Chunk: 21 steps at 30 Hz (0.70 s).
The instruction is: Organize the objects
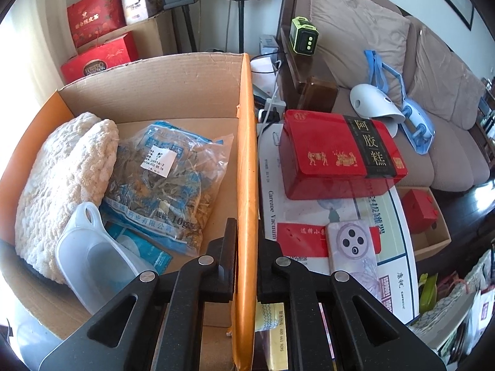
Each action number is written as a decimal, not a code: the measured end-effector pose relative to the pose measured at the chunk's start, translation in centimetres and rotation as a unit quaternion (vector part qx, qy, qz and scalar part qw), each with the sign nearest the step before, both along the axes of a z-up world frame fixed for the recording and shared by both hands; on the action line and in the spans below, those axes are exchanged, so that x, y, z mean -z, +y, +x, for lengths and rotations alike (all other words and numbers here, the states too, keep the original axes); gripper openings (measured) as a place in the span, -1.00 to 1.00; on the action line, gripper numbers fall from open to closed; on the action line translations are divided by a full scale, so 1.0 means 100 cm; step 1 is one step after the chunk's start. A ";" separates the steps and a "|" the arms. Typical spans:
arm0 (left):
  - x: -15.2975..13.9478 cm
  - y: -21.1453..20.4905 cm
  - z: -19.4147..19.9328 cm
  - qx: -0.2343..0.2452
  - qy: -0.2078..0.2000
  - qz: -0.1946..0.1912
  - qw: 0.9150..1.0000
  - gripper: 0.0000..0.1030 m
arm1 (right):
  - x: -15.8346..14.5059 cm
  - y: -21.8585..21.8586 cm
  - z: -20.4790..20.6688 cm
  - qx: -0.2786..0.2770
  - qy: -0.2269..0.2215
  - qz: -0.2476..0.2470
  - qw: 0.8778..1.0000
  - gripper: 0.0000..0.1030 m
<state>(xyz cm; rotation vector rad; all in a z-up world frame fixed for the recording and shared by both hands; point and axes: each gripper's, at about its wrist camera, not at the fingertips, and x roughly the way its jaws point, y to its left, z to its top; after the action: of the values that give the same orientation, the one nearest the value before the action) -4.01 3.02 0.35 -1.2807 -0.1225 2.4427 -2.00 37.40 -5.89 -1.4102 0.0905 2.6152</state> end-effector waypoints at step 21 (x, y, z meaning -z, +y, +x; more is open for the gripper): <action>-0.003 -0.021 0.024 -0.081 0.059 -0.076 0.992 1.00 | -0.076 -0.024 0.061 0.028 0.104 0.002 0.994 0.74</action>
<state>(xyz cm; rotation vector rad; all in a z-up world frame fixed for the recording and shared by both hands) -1.56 0.95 0.69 -1.2268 -0.0092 2.7052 4.10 35.03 1.75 -1.1115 0.1482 2.7058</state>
